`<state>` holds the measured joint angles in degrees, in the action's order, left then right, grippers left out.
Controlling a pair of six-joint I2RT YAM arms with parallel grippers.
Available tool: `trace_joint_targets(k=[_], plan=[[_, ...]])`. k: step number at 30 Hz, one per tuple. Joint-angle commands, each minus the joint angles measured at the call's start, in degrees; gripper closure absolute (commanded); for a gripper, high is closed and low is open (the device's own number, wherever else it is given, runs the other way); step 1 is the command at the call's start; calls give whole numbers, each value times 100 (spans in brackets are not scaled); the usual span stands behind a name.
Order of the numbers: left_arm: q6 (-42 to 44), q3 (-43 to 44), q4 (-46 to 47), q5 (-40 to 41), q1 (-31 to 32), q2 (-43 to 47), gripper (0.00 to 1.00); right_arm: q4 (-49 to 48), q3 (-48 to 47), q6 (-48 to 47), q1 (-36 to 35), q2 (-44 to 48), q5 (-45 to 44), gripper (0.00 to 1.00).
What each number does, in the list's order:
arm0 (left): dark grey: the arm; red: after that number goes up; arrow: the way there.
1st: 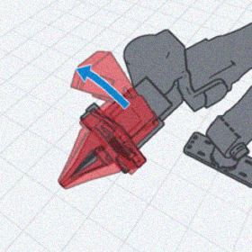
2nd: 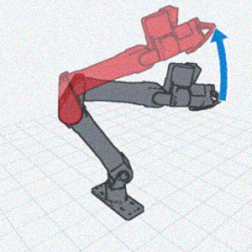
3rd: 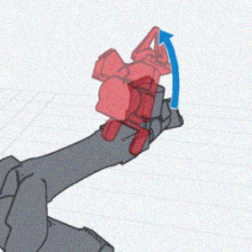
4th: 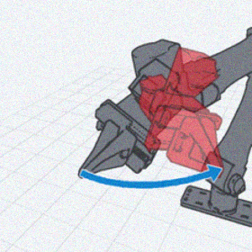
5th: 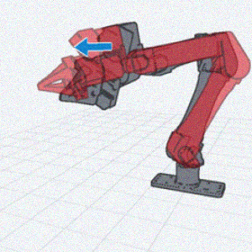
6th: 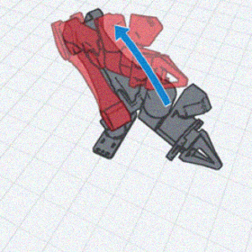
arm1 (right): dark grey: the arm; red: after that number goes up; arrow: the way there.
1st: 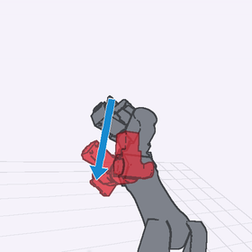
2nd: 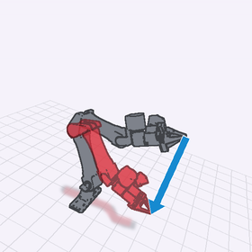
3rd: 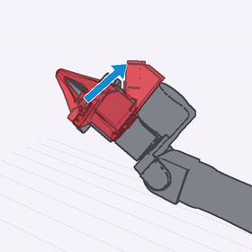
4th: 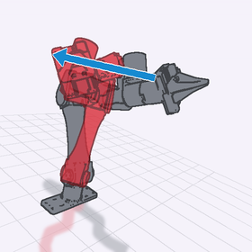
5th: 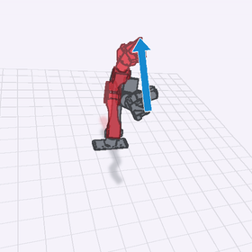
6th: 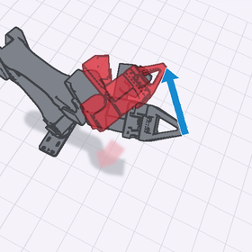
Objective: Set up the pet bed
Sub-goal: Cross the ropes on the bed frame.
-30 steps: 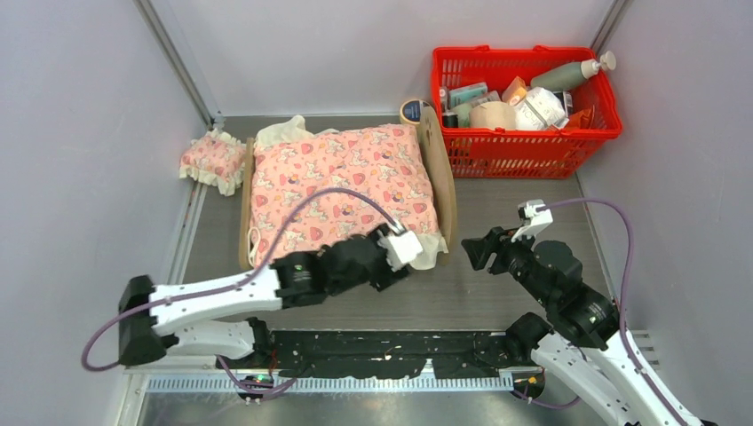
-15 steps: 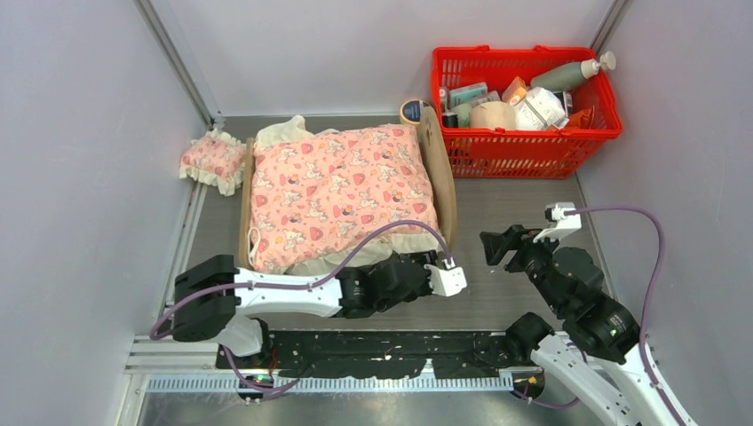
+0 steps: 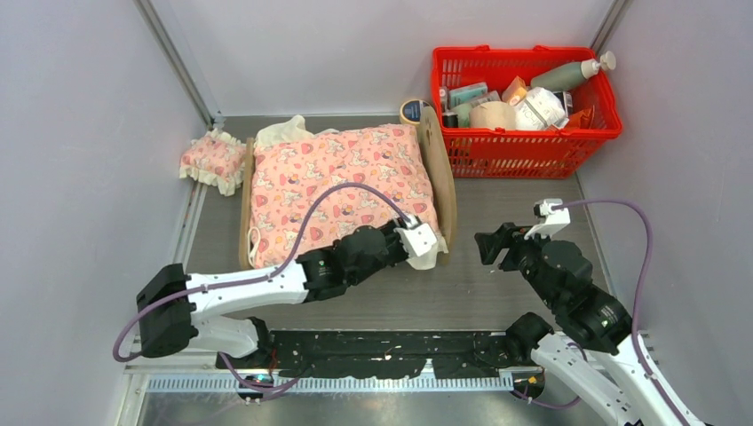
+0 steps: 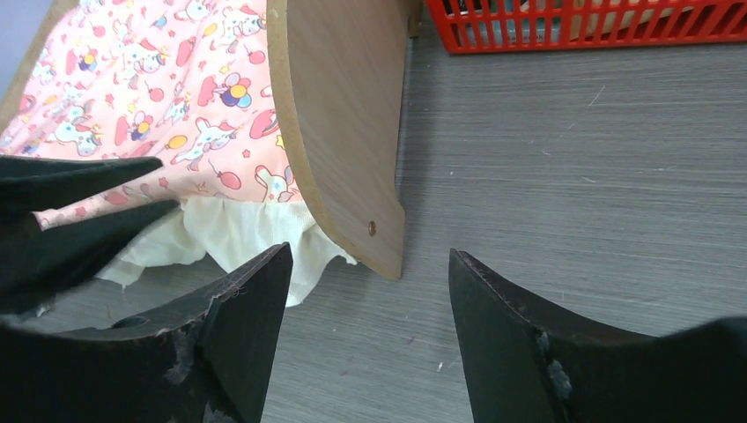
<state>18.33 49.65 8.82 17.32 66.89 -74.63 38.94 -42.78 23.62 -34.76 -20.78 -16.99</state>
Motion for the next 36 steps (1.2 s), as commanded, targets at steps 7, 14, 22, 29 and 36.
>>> trace_joint_targets(k=[7, 14, 22, 29, 36], plan=[[1089, -391, 1291, 1241, 1457, -838, 36, -289, -182, -484, -4, 72, -164, 26], [1570, -328, 2067, 1949, 1464, -1809, 27, -211, -183, -440, -2, 465, -336, 25], [1613, 9, 2339, 2021, 1320, -1495, 100, -27, -287, -495, -4, 268, -135, 32], [-851, 420, 283, -640, -444, -99, 100, -1223, 483, -563, 1, 77, 1250, 44], [-2142, 639, -210, -2450, -1531, -89, 100, -2238, 714, -336, -17, -519, 1939, 44]])
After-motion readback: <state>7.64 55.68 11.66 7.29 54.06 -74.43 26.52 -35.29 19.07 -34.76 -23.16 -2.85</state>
